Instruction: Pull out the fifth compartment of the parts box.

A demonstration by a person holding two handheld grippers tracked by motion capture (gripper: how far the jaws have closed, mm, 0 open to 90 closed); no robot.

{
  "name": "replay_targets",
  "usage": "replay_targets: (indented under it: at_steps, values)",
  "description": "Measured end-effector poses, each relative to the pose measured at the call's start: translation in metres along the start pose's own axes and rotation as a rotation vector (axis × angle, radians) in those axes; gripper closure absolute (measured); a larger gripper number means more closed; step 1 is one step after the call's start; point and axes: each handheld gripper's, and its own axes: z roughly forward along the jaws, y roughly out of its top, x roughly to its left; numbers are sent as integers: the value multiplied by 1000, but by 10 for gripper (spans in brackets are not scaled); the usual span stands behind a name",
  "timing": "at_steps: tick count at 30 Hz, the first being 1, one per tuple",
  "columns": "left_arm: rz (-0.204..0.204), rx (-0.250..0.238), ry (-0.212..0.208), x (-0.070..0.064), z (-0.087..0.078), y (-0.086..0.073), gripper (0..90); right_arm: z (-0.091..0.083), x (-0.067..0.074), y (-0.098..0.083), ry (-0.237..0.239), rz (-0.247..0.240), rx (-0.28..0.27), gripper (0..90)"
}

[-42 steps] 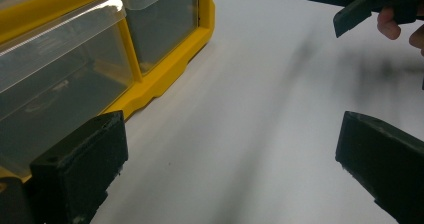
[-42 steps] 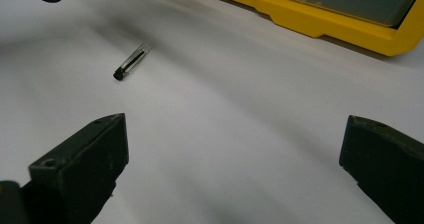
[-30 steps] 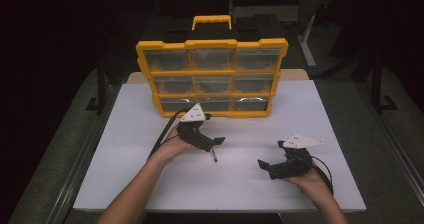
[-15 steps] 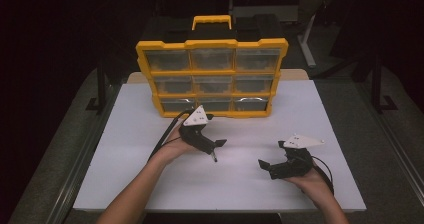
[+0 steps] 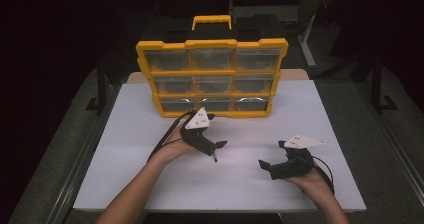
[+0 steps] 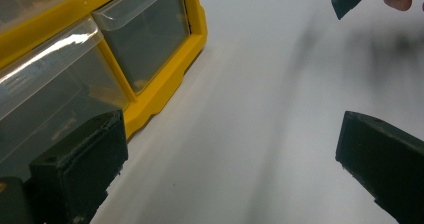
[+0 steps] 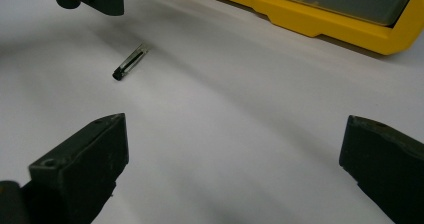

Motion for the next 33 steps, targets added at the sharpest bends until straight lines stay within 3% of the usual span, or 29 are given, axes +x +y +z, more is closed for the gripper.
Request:
replay_targets:
  at_steps: [21, 33]
  values:
    - [104, -33, 55, -6, 0, 1, 3, 1, 1, 0, -3, -1, 0, 0]
    - [169, -22, 98, -8, -1, 2, 3, 1, 1, 0, -6, -5, 2, 0]
